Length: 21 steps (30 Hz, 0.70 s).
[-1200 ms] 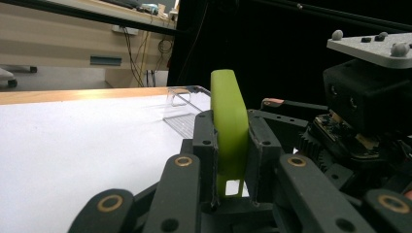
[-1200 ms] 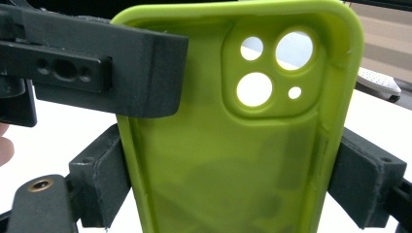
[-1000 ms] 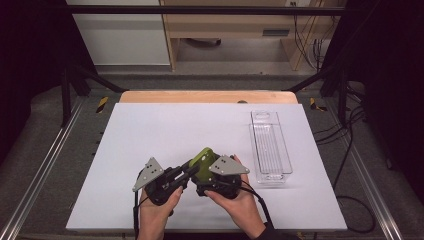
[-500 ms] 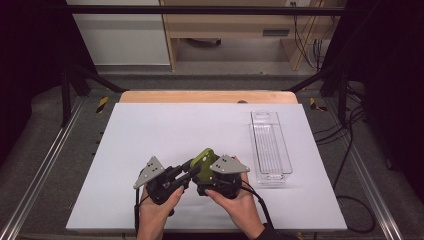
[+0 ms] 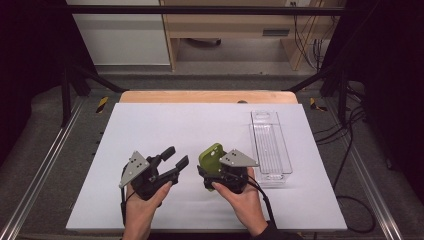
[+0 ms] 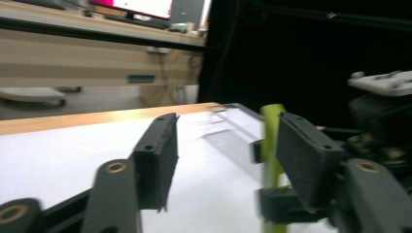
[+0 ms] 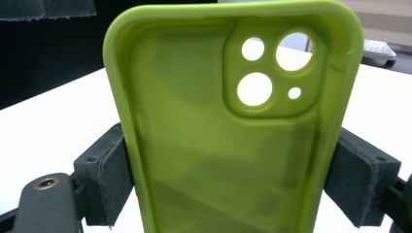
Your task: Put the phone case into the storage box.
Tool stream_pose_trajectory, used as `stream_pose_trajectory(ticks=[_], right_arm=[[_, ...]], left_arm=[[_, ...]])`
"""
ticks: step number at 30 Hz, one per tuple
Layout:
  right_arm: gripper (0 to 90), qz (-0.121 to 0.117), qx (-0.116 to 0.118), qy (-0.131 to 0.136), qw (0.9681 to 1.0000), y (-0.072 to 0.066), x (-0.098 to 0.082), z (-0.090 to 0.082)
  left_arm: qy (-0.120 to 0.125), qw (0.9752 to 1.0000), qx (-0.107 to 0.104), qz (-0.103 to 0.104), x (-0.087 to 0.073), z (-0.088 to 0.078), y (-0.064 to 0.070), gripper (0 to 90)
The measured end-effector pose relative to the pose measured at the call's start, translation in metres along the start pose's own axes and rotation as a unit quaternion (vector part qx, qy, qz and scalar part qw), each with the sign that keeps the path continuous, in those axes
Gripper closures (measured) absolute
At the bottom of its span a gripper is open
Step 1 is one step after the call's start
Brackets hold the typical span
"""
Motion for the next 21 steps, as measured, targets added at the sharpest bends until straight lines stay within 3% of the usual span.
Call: stream_pose_trajectory(ticks=[3,5,8,10,12,15,19,21], right_arm=[[15.8,0.016,-0.001,0.004,0.9999,0.002,0.005,0.001],[15.8,0.015,-0.005,0.003,0.9999,0.004,0.009,0.003],[15.8,0.016,-0.01,-0.001,0.9998,0.008,0.015,0.005],[15.8,0.025,-0.013,-0.005,0.9996,0.013,0.019,0.007],[15.8,0.037,-0.014,-0.008,0.9992,0.019,0.022,0.007],[15.8,0.046,-0.017,-0.008,0.9988,0.025,0.027,0.006],[15.8,0.049,-0.029,-0.01,0.9983,0.038,0.043,0.002],[15.8,0.051,-0.035,-0.011,0.998,0.044,0.049,0.002]], left_arm=[[-0.009,0.9998,0.018,0.006,-0.003,-0.001,-0.011,32.4],[-0.017,0.999,0.04,0.013,-0.01,-0.004,-0.026,30.0],[-0.029,0.9958,0.071,0.05,-0.016,-0.01,-0.04,27.9],[-0.031,0.9953,0.075,0.053,-0.019,-0.012,-0.044,24.3],[-0.04,0.9932,0.09,0.063,-0.027,-0.02,-0.059,20.8],[-0.043,0.9921,0.099,0.063,-0.032,-0.028,-0.069,15.2],[-0.032,0.9896,0.128,0.058,-0.042,-0.049,-0.088,3.8],[-0.026,0.9903,0.126,0.052,-0.044,-0.055,-0.091,3.7]])
Point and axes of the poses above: each handheld gripper's, and its own axes: z roughly forward along the jaws, x roughly out of its top, y roughly to its right, the point moved 5 cm from there along z, roughly forward along the jaws, and after that the axes turned 2 degrees about x, right-handed, at the moved point
